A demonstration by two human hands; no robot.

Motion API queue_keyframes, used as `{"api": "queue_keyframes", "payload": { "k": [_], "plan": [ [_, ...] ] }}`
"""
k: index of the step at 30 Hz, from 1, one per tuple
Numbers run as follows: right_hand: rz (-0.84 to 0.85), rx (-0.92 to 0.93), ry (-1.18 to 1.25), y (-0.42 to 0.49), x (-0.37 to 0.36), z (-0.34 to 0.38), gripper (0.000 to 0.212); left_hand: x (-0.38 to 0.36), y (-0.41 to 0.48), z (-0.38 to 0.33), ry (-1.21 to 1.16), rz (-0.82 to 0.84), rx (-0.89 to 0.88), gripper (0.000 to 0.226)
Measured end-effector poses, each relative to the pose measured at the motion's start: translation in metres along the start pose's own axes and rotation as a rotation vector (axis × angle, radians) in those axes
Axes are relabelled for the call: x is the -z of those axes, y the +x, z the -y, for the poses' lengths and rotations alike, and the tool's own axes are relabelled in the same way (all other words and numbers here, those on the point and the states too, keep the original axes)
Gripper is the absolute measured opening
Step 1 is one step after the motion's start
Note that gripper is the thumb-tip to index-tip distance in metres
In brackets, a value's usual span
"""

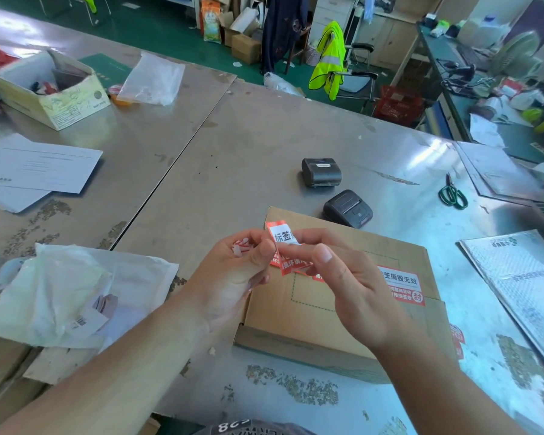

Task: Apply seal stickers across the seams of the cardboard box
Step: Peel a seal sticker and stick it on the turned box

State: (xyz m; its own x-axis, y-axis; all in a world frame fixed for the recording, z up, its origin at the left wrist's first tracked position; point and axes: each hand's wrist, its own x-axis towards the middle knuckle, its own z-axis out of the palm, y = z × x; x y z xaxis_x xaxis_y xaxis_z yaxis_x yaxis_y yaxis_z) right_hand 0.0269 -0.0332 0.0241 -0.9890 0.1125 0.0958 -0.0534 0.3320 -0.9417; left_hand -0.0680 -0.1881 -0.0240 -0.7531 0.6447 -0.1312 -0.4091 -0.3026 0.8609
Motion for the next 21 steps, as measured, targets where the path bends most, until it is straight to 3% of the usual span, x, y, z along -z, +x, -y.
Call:
{"api": "queue_keyframes", "payload": {
  "k": [3,6,12,21],
  "plan": [
    [-0.03,-0.014,-0.016,-0.004,0.002,0.0,0.048,-0.001,-0.004,-0.001,0.033,0.019,0.015,0.045],
    [-0.041,-0.016,-0.032,-0.006,0.003,-0.001,0.05,-0.003,-0.01,-0.005,0.04,0.032,0.02,0.024],
    [-0.063,-0.008,-0.08,-0.012,0.006,-0.001,0.049,-0.008,-0.016,-0.007,0.069,0.039,0.025,0.011],
    [-0.077,0.034,-0.196,-0.021,0.011,0.004,0.045,-0.017,-0.02,-0.007,0.109,0.062,-0.022,0.011]
  ]
}}
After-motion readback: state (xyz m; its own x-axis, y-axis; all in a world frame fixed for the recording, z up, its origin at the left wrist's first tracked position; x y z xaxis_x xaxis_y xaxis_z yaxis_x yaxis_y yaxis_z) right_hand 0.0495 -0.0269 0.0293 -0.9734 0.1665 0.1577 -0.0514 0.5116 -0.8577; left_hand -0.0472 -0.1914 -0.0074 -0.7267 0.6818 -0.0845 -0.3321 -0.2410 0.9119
